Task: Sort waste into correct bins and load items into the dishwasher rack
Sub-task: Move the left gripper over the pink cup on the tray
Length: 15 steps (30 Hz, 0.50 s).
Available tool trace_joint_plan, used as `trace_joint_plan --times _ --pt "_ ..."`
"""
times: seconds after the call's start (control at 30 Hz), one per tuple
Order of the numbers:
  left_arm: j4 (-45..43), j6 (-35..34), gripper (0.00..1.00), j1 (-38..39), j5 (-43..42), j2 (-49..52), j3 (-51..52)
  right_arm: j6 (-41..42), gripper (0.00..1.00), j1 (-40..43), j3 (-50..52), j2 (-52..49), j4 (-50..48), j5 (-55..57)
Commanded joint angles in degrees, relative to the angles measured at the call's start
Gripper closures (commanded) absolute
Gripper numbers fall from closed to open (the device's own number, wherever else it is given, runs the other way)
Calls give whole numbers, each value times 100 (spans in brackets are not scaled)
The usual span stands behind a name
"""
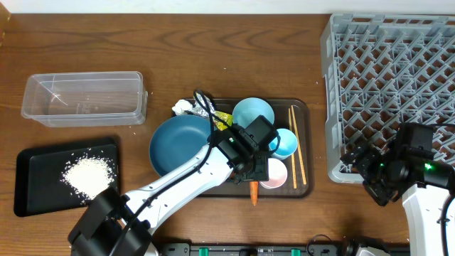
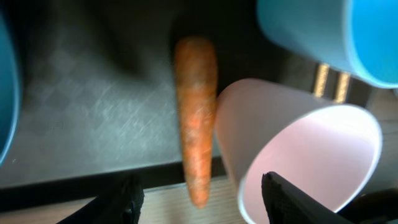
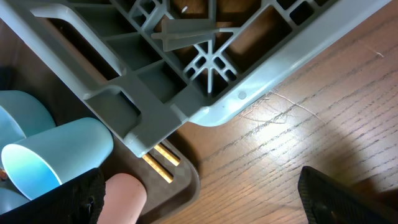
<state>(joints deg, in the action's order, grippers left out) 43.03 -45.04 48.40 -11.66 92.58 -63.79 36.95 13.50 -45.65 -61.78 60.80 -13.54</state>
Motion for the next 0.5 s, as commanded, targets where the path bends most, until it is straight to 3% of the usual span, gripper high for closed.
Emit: trace_joint_plan --times 0.0,0.33,0.47 --pt "-131 33 38 72 79 37 -17 72 1 94 20 0 7 -39" --pt "-328 -179 56 332 85 271 -17 72 1 94 20 0 4 -39" --pt "-323 -181 59 328 214 269 -20 72 1 94 20 0 7 -39"
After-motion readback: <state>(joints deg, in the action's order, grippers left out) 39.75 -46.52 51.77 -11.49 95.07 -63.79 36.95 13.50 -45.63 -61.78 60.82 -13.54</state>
